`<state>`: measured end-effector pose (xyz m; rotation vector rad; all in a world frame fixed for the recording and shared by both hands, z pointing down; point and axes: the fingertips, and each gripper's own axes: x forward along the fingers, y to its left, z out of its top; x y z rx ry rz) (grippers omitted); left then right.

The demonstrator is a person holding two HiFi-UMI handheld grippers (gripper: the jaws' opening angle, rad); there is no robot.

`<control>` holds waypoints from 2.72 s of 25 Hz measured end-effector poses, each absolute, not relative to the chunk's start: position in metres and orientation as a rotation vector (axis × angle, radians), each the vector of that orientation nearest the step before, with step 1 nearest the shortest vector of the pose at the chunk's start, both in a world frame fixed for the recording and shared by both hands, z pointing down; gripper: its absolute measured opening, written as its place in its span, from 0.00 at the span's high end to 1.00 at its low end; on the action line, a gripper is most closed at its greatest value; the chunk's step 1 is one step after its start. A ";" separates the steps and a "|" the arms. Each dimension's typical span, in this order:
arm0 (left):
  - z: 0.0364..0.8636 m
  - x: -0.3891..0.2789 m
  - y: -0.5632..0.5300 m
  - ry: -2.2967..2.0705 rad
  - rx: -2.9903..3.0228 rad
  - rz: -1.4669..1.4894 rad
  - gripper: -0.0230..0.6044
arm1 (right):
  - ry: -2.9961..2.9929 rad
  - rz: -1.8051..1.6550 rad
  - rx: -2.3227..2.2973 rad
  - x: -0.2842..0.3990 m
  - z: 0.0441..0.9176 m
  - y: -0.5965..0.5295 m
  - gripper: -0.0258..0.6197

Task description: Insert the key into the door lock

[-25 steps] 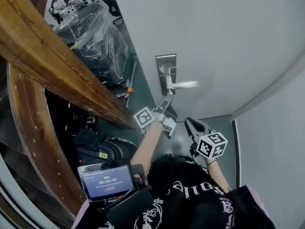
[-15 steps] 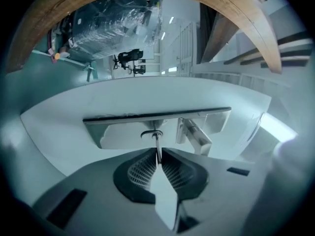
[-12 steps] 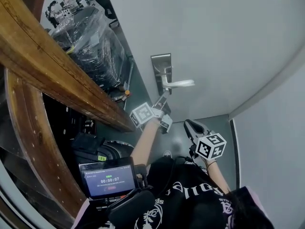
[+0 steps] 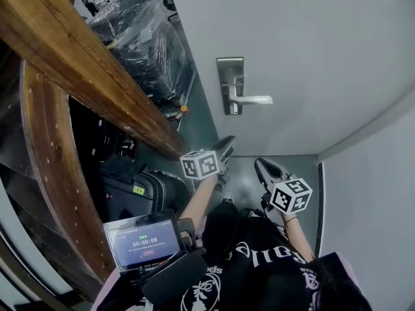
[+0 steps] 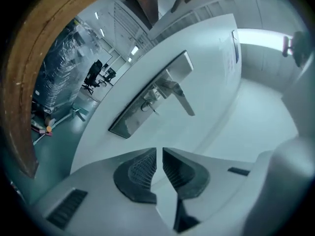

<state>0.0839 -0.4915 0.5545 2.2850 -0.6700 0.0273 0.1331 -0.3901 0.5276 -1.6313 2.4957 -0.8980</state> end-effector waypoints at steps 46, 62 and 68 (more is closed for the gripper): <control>0.531 -0.116 -0.146 -0.571 2.670 0.127 0.96 | 2.445 -1.017 -1.598 -0.075 0.540 -0.119 0.90; 0.528 -0.077 -0.069 -0.589 2.633 0.151 0.96 | 2.507 -0.994 -1.568 -0.043 0.536 -0.033 0.90; 0.528 -0.041 0.005 -0.558 2.671 0.239 0.96 | 2.466 -0.975 -1.575 -0.004 0.534 0.021 0.90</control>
